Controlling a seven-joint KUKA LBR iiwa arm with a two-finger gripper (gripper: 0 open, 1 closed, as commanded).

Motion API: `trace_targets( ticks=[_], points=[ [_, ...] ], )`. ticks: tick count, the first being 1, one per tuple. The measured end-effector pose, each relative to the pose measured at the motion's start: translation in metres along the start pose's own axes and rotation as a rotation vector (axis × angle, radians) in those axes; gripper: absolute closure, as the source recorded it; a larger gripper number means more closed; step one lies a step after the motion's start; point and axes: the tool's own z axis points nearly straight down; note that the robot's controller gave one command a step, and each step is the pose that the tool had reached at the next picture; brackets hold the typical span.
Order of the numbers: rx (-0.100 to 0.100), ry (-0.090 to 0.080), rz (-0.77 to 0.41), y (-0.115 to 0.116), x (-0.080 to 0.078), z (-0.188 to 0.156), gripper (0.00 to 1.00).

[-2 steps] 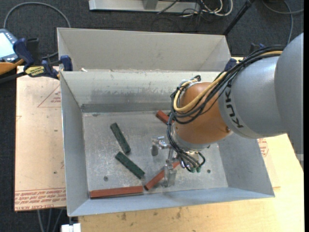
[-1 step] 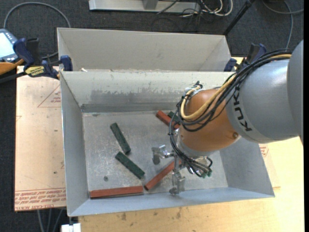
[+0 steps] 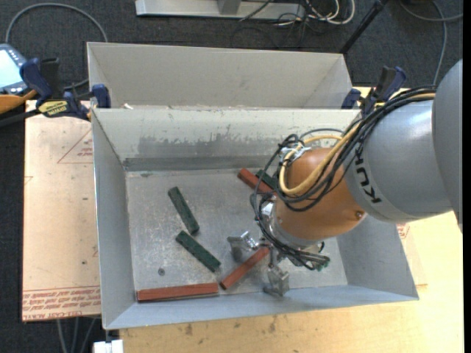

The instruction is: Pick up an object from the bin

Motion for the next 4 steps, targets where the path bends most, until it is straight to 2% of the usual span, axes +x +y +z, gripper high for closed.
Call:
trace_targets(
  ticks=[1, 2, 4],
  points=[
    [-0.002, 0.003, 0.003, -0.001, -0.003, -0.001, 0.0],
    [-0.003, 0.007, 0.005, -0.001, -0.002, -0.001, 1.0],
    [-0.004, 0.011, 0.01, 0.0, -0.005, -0.035, 1.0]
  ],
)
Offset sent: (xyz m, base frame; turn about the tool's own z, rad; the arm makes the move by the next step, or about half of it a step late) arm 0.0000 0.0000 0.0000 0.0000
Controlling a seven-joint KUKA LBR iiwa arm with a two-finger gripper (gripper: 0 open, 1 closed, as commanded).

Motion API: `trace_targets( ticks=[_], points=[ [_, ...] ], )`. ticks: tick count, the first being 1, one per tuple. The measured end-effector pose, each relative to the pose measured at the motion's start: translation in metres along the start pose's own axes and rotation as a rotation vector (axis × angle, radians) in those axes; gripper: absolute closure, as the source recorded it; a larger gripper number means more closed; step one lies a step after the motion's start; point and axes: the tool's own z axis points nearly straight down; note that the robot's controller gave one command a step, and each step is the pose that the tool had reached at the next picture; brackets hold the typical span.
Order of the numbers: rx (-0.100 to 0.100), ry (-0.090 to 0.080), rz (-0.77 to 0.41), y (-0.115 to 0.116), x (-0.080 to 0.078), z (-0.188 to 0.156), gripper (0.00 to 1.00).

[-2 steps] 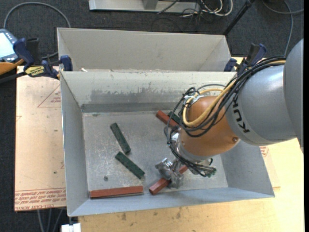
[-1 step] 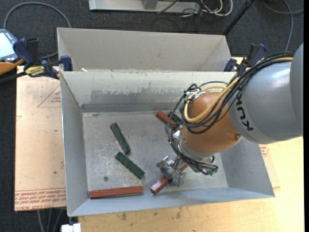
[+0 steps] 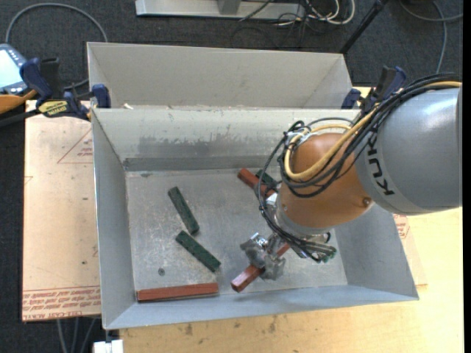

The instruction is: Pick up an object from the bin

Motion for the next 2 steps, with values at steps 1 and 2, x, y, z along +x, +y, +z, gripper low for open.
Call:
trace_targets(
  ticks=[1, 2],
  points=[
    [0.0, 0.0, 0.002, 0.0, -0.001, -0.011, 1.0],
    [0.003, -0.005, 0.005, 0.0, -0.004, -0.077, 1.0]
  ],
)
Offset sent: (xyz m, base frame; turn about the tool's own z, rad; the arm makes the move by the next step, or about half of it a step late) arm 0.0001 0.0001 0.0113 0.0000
